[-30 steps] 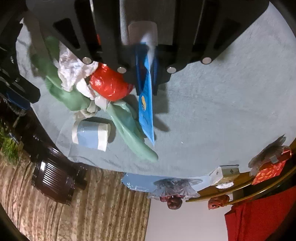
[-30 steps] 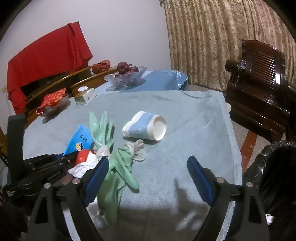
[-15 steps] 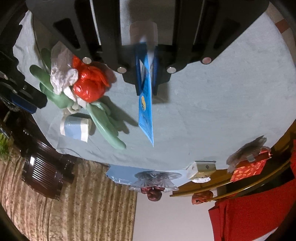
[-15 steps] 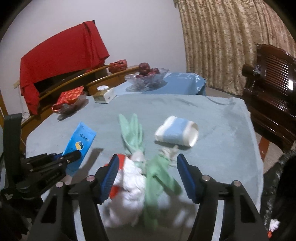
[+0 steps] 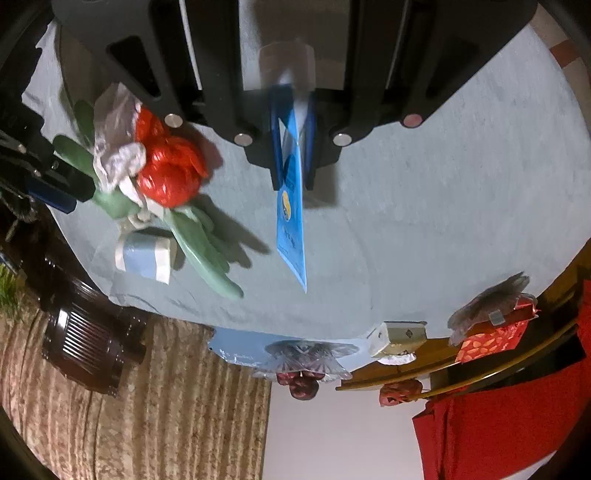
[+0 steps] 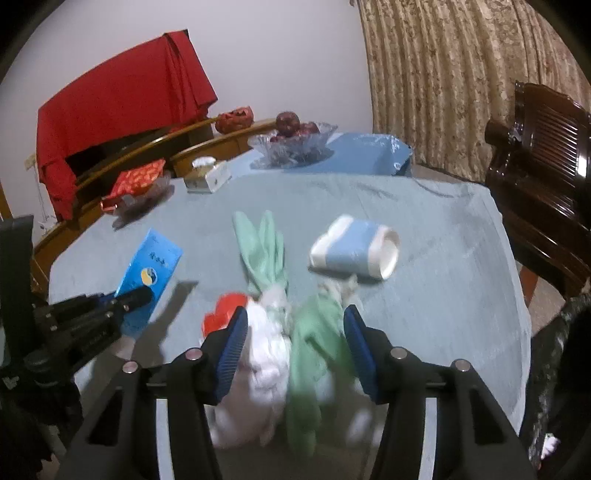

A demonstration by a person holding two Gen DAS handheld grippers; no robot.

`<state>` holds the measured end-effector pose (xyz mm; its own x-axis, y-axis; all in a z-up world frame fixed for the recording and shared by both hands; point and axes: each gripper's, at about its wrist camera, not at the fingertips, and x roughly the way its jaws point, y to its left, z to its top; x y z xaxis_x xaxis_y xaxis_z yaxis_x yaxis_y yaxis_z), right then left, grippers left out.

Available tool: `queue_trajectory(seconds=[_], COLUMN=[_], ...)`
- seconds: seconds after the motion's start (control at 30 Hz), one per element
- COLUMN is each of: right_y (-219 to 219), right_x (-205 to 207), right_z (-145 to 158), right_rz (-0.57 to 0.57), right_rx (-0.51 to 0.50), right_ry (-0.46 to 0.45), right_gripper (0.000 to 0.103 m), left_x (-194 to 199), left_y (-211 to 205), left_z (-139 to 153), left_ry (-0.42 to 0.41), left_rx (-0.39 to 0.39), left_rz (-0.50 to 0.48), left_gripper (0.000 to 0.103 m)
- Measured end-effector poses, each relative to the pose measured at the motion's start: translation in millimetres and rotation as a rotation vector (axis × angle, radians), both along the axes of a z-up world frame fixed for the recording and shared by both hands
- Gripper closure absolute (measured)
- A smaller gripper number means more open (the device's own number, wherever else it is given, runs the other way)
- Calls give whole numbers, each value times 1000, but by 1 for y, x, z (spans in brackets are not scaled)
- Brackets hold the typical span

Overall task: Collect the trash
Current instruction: 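Grasp the blue tube with the left gripper while the right grasps a green rubber glove, then lift the blue tube with the left gripper while the right lifts the green glove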

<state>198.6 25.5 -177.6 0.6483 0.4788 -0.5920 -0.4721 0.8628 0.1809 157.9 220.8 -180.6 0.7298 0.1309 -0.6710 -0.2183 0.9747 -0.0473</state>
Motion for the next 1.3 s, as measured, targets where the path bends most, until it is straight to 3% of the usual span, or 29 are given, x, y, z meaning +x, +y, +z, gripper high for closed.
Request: queue_trajectory(seconds=[0.43, 0.53, 0.6, 0.63, 1.17, 1.3], right_y=[-11, -9, -9, -10, -42, -48], right_x=[24, 28, 30, 30, 5, 7], right_z=[-17, -20, -22, -21, 33, 23], right_rz=[-30, 6, 33, 45, 20, 10], right_rx=[-32, -22, 6, 20, 76, 52], right_ry=[37, 58, 85, 94, -2, 39], right_gripper=[50, 62, 76, 90, 103, 103], left_x=[0, 3, 3, 3, -3, -2], left_y=[-13, -15, -17, -18, -40, -48], left_z=[-6, -7, -8, -7, 25, 24], left_ry=[13, 17, 18, 18, -35, -27], left_rx=[-8, -10, -8, -7, 0, -3], left_rz=[-27, -32, -37, -38, -78, -95], left_gripper=[92, 92, 92, 92, 92, 92])
